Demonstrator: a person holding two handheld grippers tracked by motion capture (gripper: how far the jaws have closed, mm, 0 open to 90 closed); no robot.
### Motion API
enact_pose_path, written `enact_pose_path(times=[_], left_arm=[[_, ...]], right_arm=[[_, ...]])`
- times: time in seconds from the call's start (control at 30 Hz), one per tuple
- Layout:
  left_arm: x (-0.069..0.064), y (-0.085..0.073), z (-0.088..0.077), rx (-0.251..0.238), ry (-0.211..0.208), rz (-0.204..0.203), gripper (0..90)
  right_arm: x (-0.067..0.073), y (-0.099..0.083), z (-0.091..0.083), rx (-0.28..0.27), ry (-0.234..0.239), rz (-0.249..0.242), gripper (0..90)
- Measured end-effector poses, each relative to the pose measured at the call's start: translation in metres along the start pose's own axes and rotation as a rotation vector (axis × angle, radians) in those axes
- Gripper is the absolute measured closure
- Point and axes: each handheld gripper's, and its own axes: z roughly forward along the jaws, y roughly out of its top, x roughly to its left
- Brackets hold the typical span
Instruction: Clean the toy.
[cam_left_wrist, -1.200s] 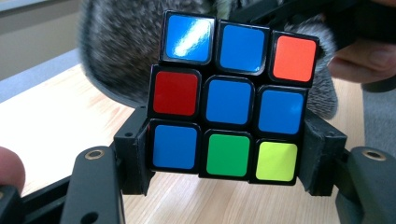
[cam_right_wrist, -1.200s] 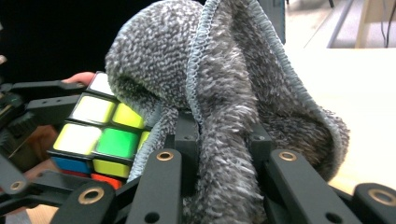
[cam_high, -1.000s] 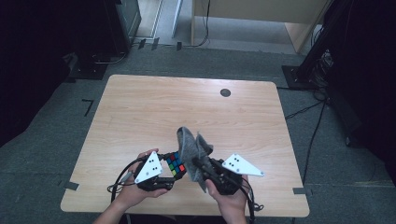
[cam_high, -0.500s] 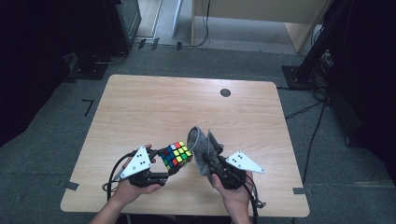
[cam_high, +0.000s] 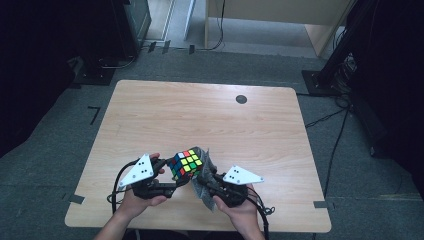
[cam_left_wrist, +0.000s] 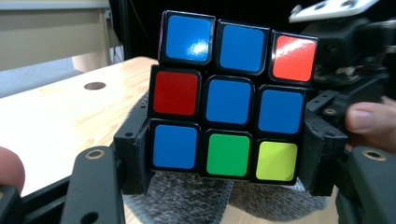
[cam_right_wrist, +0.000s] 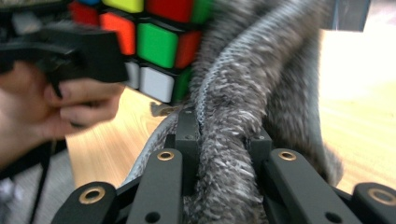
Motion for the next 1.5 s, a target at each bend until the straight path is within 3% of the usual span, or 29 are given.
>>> enact_pose_path(times=[0.07,0.13,0.23,0.3,0.37,0.43,0.5,0.57,0.63,0.73,0.87,0.93,1.07,1.17,1.27,1.37,1.5], left_arm=[[0.001,-0.001,0.0,-0.001,-0.018,0.0,33.9],[0.0,-0.002,0.001,0.019,-0.014,0.017,33.9],[-0.002,-0.004,0.004,0.044,-0.007,0.044,33.9],[-0.002,-0.003,0.004,0.033,-0.001,0.037,33.9],[0.001,-0.001,0.0,-0.007,-0.014,0.001,33.9],[0.002,0.001,-0.002,-0.034,-0.035,-0.024,33.9],[0.002,0.001,-0.004,-0.047,-0.044,-0.027,33.9],[0.001,0.001,-0.002,-0.044,-0.046,-0.027,33.9],[0.001,0.0,0.0,-0.023,-0.041,-0.022,33.9],[0.007,-0.002,-0.002,-0.029,-0.054,-0.055,34.0],[0.009,-0.003,-0.003,0.007,-0.013,-0.035,34.0],[0.011,-0.003,-0.003,0.0,-0.002,-0.045,34.0],[0.012,0.0,-0.007,-0.042,0.024,-0.062,34.0],[0.012,0.001,-0.011,-0.095,0.044,-0.09,33.9],[0.01,0.002,-0.011,-0.133,0.019,-0.118,33.9],[0.006,0.001,-0.005,-0.119,0.021,-0.115,33.9],[0.003,-0.005,0.003,-0.079,0.02,-0.108,33.9]], right_arm=[[-0.001,0.002,-0.003,-0.008,-0.007,-0.035,75.7],[-0.004,0.006,-0.01,-0.057,0.004,-0.032,76.3],[-0.006,0.016,-0.023,-0.12,-0.012,-0.07,76.4],[-0.007,0.02,-0.03,-0.15,-0.031,-0.091,76.2],[-0.009,0.021,-0.033,-0.168,-0.042,-0.062,76.1],[-0.011,0.016,-0.03,-0.141,-0.058,-0.044,76.1],[-0.008,0.01,-0.021,-0.081,-0.074,-0.062,76.1],[-0.002,0.005,-0.01,-0.026,-0.048,-0.085,76.1],[0.006,0.005,-0.004,-0.011,-0.025,-0.123,76.1],[0.013,0.011,-0.006,-0.001,-0.056,-0.186,76.3],[0.007,0.017,-0.02,-0.133,-0.046,-0.134,76.4],[0.005,0.02,-0.026,-0.163,-0.053,-0.127,76.3],[0.001,0.015,-0.024,-0.145,-0.05,-0.111,75.9],[0.003,0.004,-0.011,-0.092,-0.032,-0.068,75.7],[0.014,-0.008,0.008,-0.033,0.009,-0.038,75.6],[0.031,-0.011,0.021,-0.008,0.065,-0.058,75.3],[0.045,-0.007,0.024,-0.04,0.101,-0.05,75.5]])
